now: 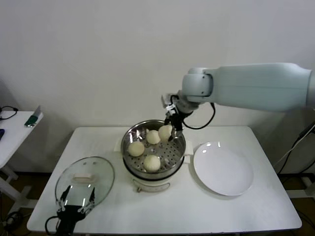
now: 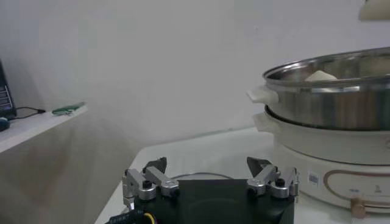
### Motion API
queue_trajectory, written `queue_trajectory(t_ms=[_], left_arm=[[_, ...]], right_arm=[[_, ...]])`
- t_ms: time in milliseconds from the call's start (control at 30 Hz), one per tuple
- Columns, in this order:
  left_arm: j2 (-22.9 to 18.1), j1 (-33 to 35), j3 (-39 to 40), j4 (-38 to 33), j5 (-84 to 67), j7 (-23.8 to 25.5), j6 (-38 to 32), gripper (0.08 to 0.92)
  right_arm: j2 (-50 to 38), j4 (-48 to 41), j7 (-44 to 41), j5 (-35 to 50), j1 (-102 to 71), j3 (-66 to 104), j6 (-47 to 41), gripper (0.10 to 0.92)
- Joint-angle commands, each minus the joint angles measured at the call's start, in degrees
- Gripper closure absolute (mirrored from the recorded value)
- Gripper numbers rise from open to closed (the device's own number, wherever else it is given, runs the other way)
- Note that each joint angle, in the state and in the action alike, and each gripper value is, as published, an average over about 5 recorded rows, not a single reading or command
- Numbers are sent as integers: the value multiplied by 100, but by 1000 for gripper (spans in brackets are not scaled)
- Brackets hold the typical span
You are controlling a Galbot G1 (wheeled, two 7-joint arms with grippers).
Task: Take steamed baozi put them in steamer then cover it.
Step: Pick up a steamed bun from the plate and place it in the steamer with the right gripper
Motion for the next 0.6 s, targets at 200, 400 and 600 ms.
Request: queue_trajectory(t_ms=[200,400,600], left_arm=[[7,-66,-35,117,-7,7,11,177],[19,-113,-31,149,-2,15,28,177],[27,-138,-40,148,-3,12,42,177]], right_arm=[[240,-398,588,-396,-1289,66,-309,347],[150,-311,585,-490,-1321,9,-306,347],[131,-403,644,-617,-1462,81,-306,347]])
